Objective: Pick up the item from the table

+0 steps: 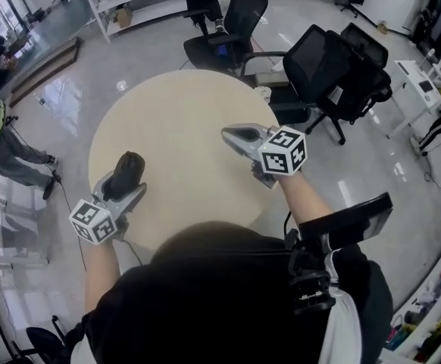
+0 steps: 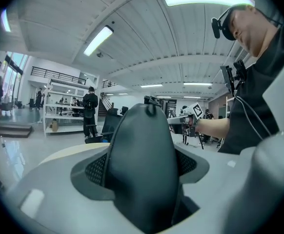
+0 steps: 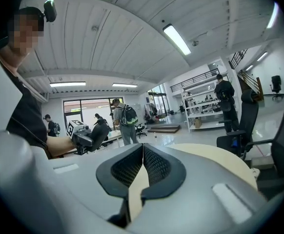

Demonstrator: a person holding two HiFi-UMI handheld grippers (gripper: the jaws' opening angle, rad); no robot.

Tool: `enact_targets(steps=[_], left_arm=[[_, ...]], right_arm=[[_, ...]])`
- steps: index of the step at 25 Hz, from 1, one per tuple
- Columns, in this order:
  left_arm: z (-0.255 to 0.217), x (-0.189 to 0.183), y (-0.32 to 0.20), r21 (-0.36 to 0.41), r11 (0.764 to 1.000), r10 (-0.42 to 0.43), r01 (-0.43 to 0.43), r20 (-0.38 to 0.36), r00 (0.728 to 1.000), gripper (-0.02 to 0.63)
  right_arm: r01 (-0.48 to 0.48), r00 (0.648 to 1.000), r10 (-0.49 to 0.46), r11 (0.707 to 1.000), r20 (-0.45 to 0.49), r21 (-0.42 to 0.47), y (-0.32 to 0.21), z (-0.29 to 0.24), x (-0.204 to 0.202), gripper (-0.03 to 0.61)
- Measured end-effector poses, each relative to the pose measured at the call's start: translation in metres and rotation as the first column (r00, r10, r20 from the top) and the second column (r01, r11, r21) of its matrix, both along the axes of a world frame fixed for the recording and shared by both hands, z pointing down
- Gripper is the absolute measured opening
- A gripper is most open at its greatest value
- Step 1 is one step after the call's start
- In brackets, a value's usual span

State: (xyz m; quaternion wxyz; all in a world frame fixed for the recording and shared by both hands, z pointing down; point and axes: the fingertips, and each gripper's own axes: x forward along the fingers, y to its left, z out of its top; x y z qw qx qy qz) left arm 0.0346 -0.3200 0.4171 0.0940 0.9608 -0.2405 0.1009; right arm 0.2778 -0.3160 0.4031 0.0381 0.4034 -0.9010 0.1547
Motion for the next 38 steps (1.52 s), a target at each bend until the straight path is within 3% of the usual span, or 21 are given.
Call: enact_targets(steps=[5,11,18,30,38], left_arm=[[0.001,0.052,0.039,-0.008,1.000,0.016,-0.016,0.029,0.999,0.351],[-0.002,0.053,0.063,-0.023,1.000,-0.008,0.009,0.053,0.999,0.351],[-0.003,0.018,0.056,0.010,1.000,0.018,-0.018,0.015,1.000,0.351],[-0.004,-0.122,0.037,0.011,0.998,0.060,-0.060,-0.021,0.998,0.351],[-0.003,-0.133,0.023,0.016,0.999,0.047,-0.046,-0.053,0.997,0.351]], right_arm=[[0.010,0.999,-0.010,1.000,0.036,0.000,0.033,0.006,0.044,0.015],[0.064,0.996,-0.064,0.998,0.068,0.005,0.048,0.007,0.034,0.015],[0.057,0.998,-0.057,0.998,0.031,0.016,0.047,0.007,-0.011,0.015],[0.030,0.998,-0.031,0.999,0.063,0.015,0.028,0.001,-0.152,0.015],[0.026,0.997,-0.026,1.000,0.066,-0.006,0.012,0.002,-0.165,0.014]])
